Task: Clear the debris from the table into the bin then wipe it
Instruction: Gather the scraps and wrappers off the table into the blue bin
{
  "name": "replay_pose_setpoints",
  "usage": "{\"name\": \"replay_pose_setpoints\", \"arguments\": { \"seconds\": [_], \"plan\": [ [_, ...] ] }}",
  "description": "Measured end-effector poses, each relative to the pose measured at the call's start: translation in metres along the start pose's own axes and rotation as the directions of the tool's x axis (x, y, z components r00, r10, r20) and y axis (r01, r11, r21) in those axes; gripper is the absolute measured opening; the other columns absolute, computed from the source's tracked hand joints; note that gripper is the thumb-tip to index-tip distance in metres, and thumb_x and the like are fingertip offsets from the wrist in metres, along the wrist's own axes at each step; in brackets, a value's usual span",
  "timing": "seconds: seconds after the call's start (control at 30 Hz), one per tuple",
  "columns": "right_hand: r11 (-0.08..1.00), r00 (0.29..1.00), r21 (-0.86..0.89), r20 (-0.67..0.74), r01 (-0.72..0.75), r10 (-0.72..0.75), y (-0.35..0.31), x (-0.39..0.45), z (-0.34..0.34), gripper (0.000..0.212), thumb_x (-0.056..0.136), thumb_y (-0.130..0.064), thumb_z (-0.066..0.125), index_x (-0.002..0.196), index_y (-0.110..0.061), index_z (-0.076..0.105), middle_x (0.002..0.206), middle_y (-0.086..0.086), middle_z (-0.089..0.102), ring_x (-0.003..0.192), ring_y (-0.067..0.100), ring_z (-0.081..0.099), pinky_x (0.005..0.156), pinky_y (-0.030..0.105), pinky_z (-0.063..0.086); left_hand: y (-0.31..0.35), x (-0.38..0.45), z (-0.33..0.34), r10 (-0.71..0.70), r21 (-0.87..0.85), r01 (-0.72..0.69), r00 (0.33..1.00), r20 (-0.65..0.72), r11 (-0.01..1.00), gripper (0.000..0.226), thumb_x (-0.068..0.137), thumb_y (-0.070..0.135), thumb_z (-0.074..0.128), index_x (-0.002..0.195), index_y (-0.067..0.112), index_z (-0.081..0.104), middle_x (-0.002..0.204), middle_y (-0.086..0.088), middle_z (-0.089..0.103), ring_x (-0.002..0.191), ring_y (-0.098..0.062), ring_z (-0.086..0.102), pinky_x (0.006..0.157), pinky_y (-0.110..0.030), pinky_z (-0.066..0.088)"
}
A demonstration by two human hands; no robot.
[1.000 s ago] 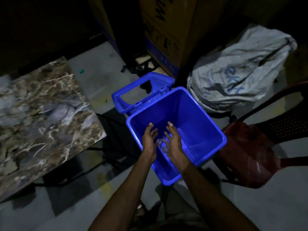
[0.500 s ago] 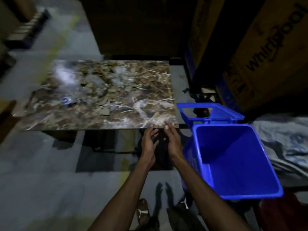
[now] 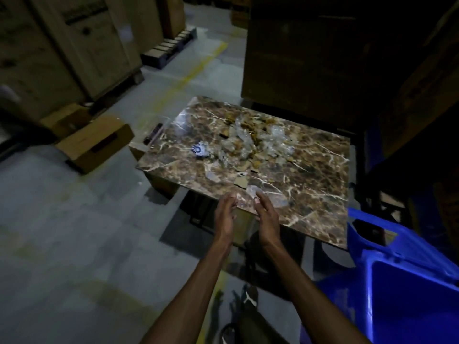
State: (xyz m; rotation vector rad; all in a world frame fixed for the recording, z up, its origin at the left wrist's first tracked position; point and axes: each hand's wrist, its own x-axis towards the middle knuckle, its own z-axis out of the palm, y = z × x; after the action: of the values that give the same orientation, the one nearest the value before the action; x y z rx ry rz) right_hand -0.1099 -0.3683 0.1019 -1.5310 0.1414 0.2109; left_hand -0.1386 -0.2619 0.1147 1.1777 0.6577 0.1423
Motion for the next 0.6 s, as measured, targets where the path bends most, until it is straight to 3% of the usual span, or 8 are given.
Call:
{"name": "replay_pose_setpoints", "arguments": {
  "seconds": [0.07,0.2,0.27,0.37,0.5,0.6],
  "plan": [
    [1.000,1.000,0.002,0.000,-0.024,0.024,0.009,0.016,0.011,0.039,0.104,-0.021,0.059,0.142,-0.013,0.060,0.142,-0.005,0.060,0.133,0.009,0.054,0.106,0.019,0.045,0.004,0.021,-0.005,0.039,-0.005,-0.040,0.999,-0.035,0.999,0.018,0.105,0.025,0.057,0.120,0.029,0.064,0.129,-0.002,0.068,0.121,-0.017,0.063,0.098,-0.029,0.052],
    [0.997,0.997,-0.040,0.001,-0.072,0.072,0.027,0.055,0.027,0.040,0.104,-0.026,0.061,0.143,-0.019,0.060,0.141,-0.011,0.060,0.128,0.005,0.056,0.100,0.019,0.047,0.013,0.071,-0.006,0.063,0.053,-0.060,0.997,-0.048,0.997,0.024,0.103,0.015,0.059,0.125,0.022,0.065,0.126,0.003,0.066,0.115,-0.012,0.062,0.080,-0.017,0.048],
    [0.995,0.996,-0.049,0.006,-0.091,0.091,0.035,0.080,0.033,0.037,0.104,-0.028,0.061,0.141,-0.025,0.061,0.135,-0.021,0.060,0.130,0.009,0.056,0.108,0.037,0.050,0.017,0.099,-0.005,0.077,0.108,-0.072,0.996,-0.038,0.992,0.028,0.103,0.010,0.058,0.130,0.016,0.061,0.121,0.006,0.064,0.105,-0.003,0.062,0.078,-0.012,0.047],
    [0.987,0.988,-0.047,-0.019,-0.156,0.155,0.037,0.116,0.045,0.030,0.105,-0.023,0.060,0.134,-0.029,0.061,0.131,-0.014,0.062,0.130,0.017,0.057,0.111,0.045,0.047,0.019,0.138,-0.006,0.056,0.159,-0.042,0.995,-0.084,0.986,0.029,0.101,0.004,0.060,0.127,0.015,0.062,0.109,0.011,0.066,0.095,-0.003,0.064,0.079,-0.017,0.050],
    [0.970,0.969,-0.067,-0.096,-0.235,0.228,0.048,0.154,0.051,0.029,0.096,-0.032,0.064,0.124,-0.041,0.065,0.129,-0.009,0.064,0.119,0.024,0.063,0.101,0.056,0.052,0.015,0.186,-0.010,-0.034,0.198,0.059,0.991,-0.127,0.978,0.030,0.095,0.008,0.068,0.122,0.020,0.065,0.103,-0.002,0.068,0.093,-0.023,0.062,0.080,-0.038,0.049],
    [0.961,0.971,-0.167,-0.128,-0.220,0.200,0.063,0.184,0.055,0.030,0.095,-0.030,0.065,0.124,-0.039,0.064,0.126,-0.008,0.059,0.116,0.023,0.062,0.098,0.057,0.054,0.017,0.217,-0.013,-0.066,0.217,0.106,0.981,-0.183,0.970,0.032,0.092,0.012,0.067,0.122,0.021,0.063,0.103,-0.011,0.065,0.089,-0.027,0.059,0.071,-0.033,0.050]
  ]
}}
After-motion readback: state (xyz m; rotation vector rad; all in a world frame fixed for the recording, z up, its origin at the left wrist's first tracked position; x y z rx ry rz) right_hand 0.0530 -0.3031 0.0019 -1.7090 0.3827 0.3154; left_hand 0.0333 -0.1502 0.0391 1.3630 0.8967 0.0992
